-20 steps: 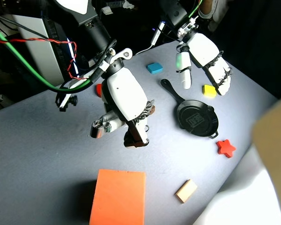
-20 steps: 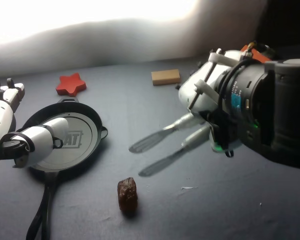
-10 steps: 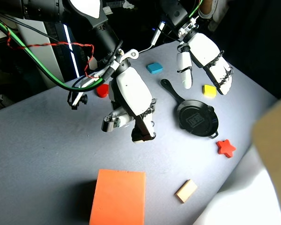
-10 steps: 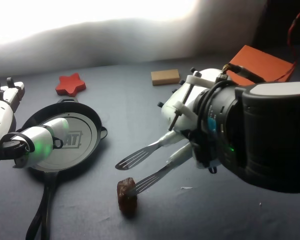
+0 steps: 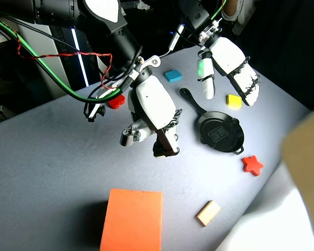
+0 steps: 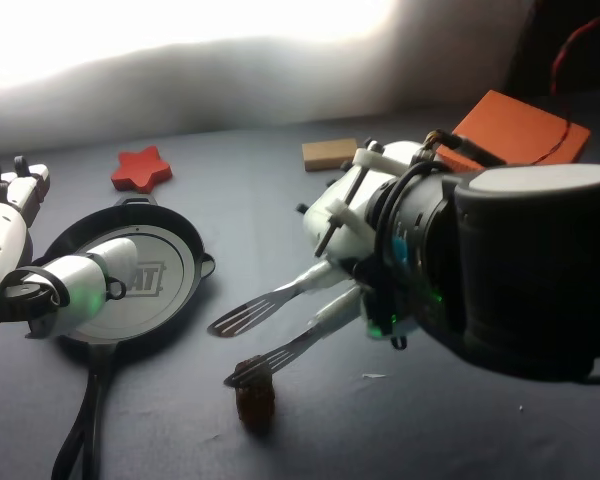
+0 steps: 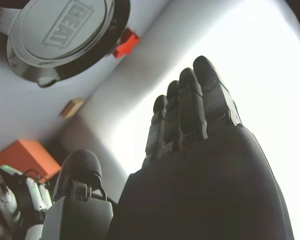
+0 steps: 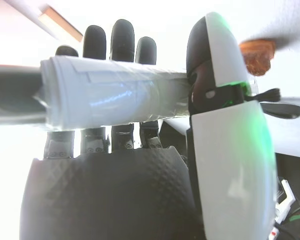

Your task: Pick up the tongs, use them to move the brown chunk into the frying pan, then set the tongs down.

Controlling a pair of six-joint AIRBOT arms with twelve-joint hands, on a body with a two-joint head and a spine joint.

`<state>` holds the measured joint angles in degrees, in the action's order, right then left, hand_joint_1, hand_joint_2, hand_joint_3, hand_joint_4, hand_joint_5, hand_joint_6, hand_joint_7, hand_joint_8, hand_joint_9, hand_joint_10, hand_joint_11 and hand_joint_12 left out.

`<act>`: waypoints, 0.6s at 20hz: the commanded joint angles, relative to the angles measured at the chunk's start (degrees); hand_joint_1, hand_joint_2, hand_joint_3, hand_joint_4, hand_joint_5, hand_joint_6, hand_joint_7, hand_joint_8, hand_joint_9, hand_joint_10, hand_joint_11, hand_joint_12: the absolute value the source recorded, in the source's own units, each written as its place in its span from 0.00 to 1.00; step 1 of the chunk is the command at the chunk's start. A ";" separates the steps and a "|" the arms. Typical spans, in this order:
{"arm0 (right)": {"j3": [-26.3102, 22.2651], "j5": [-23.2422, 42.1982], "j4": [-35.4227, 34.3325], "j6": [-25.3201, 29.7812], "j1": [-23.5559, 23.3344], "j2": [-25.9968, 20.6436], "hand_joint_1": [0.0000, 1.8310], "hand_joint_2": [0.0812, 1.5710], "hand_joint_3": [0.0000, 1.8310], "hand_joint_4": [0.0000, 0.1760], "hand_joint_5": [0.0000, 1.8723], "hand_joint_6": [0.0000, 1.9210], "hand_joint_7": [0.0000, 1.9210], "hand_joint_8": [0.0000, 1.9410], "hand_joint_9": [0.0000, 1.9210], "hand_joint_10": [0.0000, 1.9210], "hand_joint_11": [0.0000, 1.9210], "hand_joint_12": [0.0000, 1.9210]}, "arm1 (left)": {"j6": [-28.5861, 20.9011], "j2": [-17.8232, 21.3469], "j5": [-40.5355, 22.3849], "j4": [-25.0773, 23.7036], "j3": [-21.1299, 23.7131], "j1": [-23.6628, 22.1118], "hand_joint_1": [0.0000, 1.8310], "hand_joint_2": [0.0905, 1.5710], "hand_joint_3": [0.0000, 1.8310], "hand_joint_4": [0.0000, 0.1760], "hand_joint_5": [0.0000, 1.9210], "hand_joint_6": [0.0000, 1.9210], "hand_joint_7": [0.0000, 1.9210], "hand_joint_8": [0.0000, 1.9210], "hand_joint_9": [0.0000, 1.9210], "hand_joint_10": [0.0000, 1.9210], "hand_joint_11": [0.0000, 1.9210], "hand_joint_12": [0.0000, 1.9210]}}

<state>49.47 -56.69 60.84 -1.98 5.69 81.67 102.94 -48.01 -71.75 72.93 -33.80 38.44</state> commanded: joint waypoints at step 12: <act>1.89 1.76 4.15 0.66 1.85 0.69 0.58 0.71 0.00 0.00 0.31 0.30 0.45 0.02 0.26 0.37 0.08 0.83 | -0.26 0.26 -5.05 -4.11 0.16 -0.37 0.00 0.78 0.00 0.03 0.05 0.00 0.07 0.00 0.09 0.00 0.00 0.31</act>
<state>51.51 -55.48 60.75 -1.13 7.81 82.59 102.94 -48.01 -71.70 72.93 -33.63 38.44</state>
